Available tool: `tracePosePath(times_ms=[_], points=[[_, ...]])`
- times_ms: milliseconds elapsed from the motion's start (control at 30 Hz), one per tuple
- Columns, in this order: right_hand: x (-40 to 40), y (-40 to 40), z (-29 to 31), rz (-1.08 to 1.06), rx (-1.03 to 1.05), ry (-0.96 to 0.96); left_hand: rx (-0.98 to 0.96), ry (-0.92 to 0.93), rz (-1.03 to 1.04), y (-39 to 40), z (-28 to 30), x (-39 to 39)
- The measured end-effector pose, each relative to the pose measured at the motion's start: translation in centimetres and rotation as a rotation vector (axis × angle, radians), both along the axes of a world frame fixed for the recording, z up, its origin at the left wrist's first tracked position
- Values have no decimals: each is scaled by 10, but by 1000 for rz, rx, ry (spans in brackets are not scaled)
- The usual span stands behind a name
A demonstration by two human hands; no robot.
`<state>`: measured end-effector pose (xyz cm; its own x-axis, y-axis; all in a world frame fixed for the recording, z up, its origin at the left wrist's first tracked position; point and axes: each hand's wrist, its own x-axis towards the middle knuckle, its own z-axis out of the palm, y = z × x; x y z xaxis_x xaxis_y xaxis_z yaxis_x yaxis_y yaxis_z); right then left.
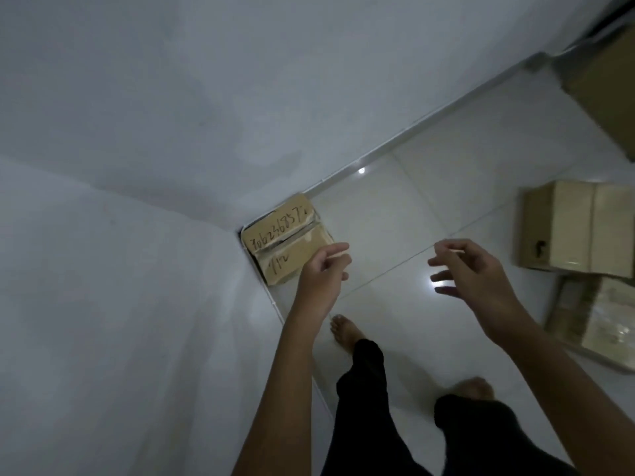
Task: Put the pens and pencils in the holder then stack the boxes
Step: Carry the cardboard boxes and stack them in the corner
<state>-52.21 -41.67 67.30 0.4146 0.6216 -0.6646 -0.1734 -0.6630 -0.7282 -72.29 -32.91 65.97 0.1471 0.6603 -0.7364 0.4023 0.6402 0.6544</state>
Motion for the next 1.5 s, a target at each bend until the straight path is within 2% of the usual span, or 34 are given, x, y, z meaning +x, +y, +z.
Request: tracePosePath(times_ms=[200, 233, 300, 433, 567, 733, 933, 1200, 1500], points=[[51, -105, 16, -135, -32, 92, 18, 57, -138, -82, 48, 75], [76, -139, 24, -177, -23, 112, 43, 61, -182, -112, 58, 110], [81, -151, 19, -162, -23, 163, 50, 54, -186, -130, 58, 121], [148, -245, 29, -248, -8, 167, 69, 45, -350, -220, 67, 213], [210, -331, 35, -374, -18, 135, 57, 8, -468, -292, 73, 292], [271, -405, 19, -542, -51, 158, 50, -6, -597, -343, 69, 366], [345, -441, -8, -724, -113, 146, 10, 29, -670, -359, 47, 438], [441, -468, -40, -911, -170, 76, -87, 125, -754, -361, -14, 540], [543, -502, -122, -820, -305, -6, 1, 288, -899, -386, -106, 643]])
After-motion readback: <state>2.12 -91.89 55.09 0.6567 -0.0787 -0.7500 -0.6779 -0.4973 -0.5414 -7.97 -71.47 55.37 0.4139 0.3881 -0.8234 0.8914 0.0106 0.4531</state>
